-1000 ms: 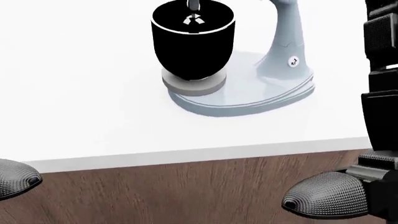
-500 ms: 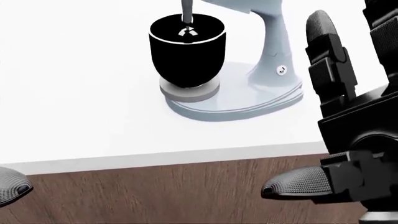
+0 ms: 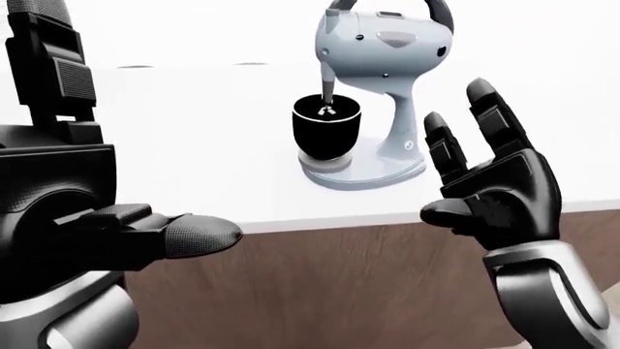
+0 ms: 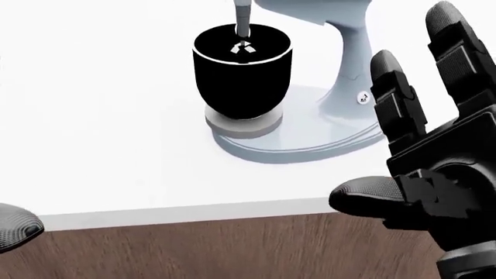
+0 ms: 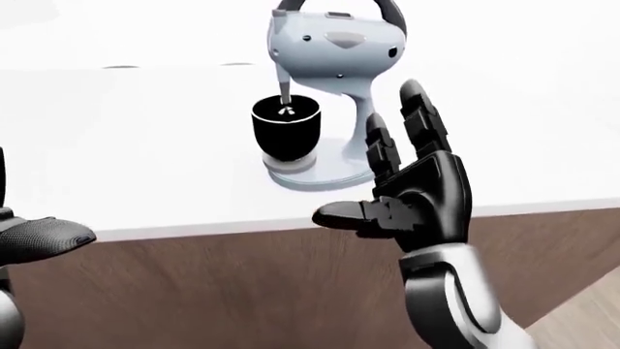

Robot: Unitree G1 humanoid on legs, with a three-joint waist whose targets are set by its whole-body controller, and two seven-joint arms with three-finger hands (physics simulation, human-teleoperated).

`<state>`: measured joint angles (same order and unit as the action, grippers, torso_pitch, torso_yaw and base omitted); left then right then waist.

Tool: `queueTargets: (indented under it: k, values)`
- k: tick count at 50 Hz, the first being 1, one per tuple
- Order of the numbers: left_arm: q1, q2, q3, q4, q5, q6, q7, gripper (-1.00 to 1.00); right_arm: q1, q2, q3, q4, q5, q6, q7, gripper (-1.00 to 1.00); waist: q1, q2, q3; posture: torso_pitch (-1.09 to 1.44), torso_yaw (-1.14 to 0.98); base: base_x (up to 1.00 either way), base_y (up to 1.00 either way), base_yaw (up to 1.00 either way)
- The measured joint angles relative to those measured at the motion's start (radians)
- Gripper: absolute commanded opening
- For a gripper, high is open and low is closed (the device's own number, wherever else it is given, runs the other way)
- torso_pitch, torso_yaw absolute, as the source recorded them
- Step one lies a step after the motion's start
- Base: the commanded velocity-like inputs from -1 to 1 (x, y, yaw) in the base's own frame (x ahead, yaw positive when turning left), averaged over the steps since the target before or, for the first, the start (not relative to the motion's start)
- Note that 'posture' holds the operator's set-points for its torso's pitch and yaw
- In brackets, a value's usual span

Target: Open the stand mixer head.

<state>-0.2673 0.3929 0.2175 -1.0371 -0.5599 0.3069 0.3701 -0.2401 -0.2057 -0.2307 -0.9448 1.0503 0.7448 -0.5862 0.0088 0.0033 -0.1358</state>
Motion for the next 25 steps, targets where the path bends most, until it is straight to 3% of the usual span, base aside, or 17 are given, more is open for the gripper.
queueTargets:
  k: [11,25]
  values:
    - [0.002,-0.007,0.005,0.001,0.002,0.007,-0.007,0.98,-0.023,-0.034,-0.014,0.033,0.054,0.001,-0.153,1.00,0.001,-0.003,0.002,-0.19,0.00,0.00,0.00,0.00]
    - [0.002,-0.006,0.010,0.000,0.002,0.005,-0.007,0.98,0.029,0.010,0.016,0.021,-0.048,0.032,-0.078,1.00,0.001,-0.004,0.006,-0.19,0.00,0.00,0.00,0.00]
